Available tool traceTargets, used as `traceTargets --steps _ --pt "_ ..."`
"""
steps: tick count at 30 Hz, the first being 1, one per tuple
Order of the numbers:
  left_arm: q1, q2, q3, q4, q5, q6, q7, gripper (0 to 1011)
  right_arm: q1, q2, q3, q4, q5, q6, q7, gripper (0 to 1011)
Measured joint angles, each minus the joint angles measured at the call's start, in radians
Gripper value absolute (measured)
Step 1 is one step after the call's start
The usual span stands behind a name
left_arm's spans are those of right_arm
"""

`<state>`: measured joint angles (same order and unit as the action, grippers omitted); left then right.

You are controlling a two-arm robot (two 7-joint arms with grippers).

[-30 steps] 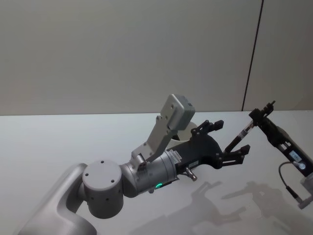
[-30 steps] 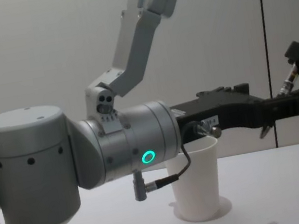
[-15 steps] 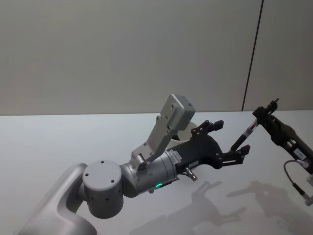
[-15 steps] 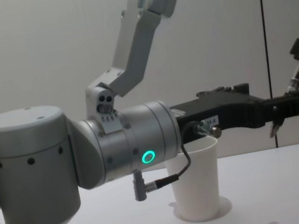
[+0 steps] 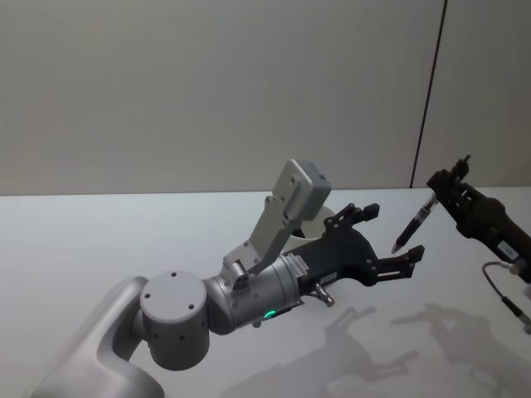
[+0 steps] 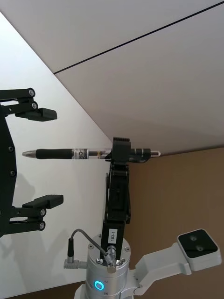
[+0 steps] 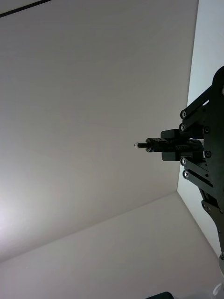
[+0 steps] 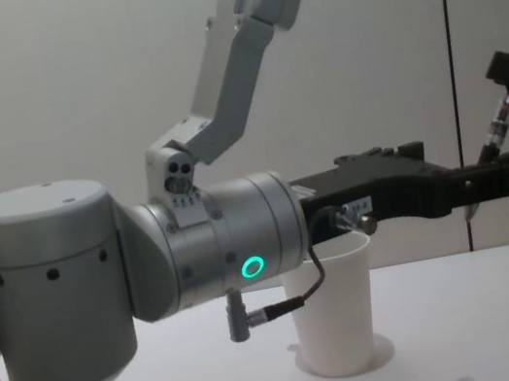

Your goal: Place the pen into the pen holder.

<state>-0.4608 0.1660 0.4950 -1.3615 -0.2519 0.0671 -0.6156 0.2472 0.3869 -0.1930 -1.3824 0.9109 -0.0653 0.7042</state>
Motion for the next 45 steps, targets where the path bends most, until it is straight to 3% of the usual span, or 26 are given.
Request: traceTargets --steps 9,22,45 --pt "0.000 0.000 0.000 0.000 0.000 0.000 0.000 1003 0.033 -0.008 -0.013 -0.007 -0.107 -0.009 -0.024 143" --pt "0.000 0.000 0.000 0.000 0.000 0.000 0.000 1003 0.081 -0.026 -0.031 0.010 -0.207 -0.016 -0.044 143" --pt "0.000 0.000 0.000 0.000 0.000 0.000 0.000 1003 0.137 -0.030 -0.027 0.064 -0.246 -0.037 -0.018 143"
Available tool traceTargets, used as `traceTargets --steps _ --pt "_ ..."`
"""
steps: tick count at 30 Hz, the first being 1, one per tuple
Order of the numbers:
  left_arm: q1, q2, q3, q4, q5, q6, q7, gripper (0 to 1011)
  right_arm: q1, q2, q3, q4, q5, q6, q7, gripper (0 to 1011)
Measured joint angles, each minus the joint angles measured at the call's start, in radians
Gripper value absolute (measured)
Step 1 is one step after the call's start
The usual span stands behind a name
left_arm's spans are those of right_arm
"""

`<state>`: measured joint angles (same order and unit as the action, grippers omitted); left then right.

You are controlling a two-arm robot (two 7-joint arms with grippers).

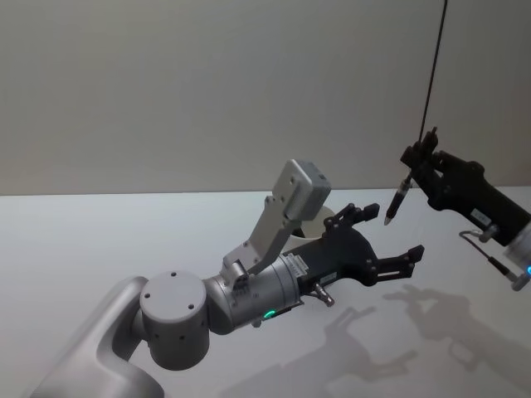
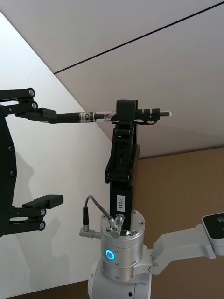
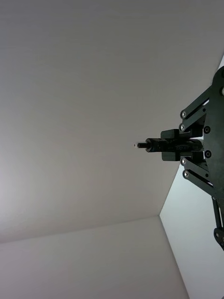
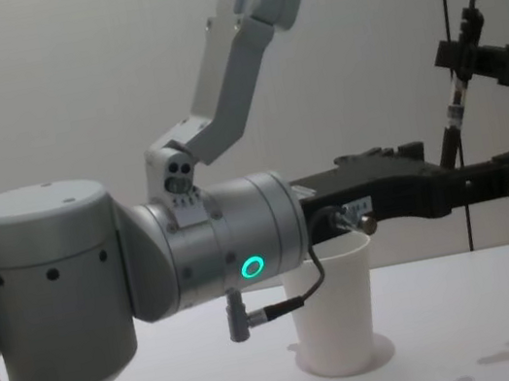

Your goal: Place the pen into the pen holder.

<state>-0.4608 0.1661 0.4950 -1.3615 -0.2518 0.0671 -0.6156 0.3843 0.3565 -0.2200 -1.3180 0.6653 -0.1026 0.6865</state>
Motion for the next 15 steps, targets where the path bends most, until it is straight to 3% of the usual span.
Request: traceTargets --steps 15 --pt "0.000 0.000 0.000 0.000 0.000 0.000 0.000 1003 0.053 -0.026 -0.013 0.094 0.019 -0.053 0.084 143"
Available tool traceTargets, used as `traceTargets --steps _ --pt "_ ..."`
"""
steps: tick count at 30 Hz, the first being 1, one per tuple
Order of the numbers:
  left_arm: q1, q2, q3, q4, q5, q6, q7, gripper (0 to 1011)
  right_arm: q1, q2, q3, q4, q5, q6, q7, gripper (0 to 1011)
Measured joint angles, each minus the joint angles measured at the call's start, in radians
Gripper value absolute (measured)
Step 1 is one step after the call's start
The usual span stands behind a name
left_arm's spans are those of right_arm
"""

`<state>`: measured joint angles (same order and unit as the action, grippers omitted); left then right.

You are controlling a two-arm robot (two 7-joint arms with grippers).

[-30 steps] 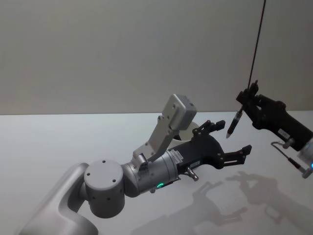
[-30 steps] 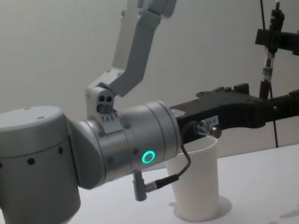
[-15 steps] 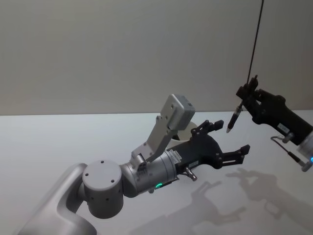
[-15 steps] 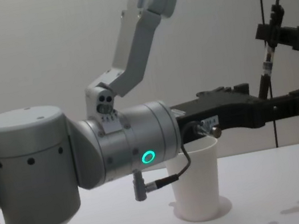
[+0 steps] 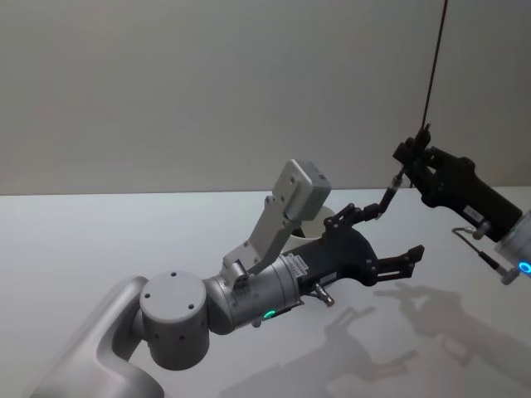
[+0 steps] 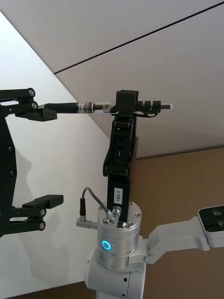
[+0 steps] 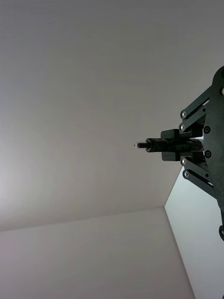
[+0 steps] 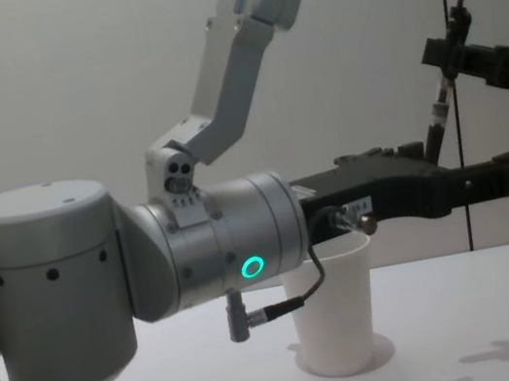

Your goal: Place the pen into the pen holder.

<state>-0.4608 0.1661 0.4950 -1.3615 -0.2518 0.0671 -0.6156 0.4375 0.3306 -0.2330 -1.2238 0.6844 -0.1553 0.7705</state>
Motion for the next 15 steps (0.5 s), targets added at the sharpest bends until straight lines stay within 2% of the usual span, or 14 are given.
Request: traceTargets --steps 15 --pt "0.000 0.000 0.000 0.000 0.000 0.000 0.000 1003 0.051 -0.027 -0.014 0.090 0.021 -0.045 0.072 143"
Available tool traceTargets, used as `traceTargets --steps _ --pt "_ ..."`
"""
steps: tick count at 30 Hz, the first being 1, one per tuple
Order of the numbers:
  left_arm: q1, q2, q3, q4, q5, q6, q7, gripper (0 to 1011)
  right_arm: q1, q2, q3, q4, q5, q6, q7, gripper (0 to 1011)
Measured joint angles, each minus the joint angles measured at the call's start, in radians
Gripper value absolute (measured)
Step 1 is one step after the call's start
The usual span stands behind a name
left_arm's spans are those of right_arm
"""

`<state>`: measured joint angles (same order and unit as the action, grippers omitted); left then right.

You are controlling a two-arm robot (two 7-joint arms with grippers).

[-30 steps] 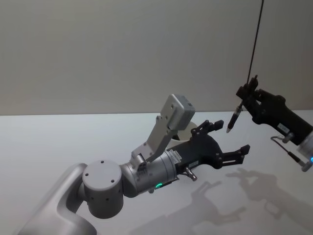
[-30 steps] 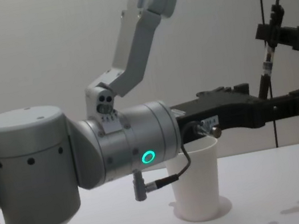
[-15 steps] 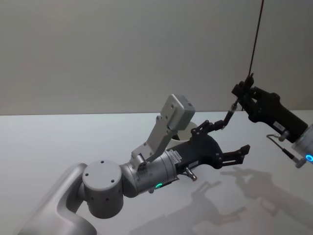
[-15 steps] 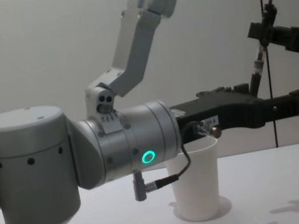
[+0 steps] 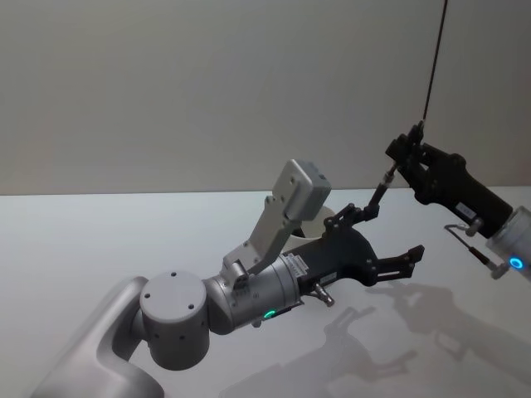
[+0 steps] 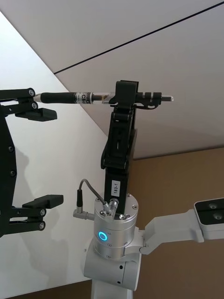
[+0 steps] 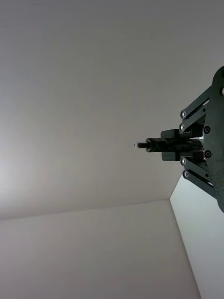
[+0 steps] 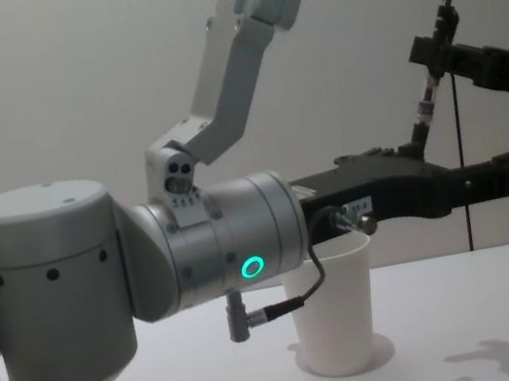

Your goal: Place the pen into the pen holder.

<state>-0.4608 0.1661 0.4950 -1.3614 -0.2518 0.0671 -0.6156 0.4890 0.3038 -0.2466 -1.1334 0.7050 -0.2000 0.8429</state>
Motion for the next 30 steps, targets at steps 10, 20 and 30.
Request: traceTargets --steps 10,20,30 --pt "0.000 0.000 0.000 0.000 0.000 0.000 0.000 1003 0.028 -0.016 -0.009 0.050 0.012 -0.023 0.032 143" --pt "0.000 0.000 0.000 0.000 0.000 0.000 0.000 1003 0.053 -0.030 -0.018 0.103 0.022 -0.044 0.056 143" --pt "0.000 0.000 0.000 0.000 0.000 0.000 0.000 1003 0.077 -0.042 -0.024 0.157 0.015 -0.064 0.066 143"
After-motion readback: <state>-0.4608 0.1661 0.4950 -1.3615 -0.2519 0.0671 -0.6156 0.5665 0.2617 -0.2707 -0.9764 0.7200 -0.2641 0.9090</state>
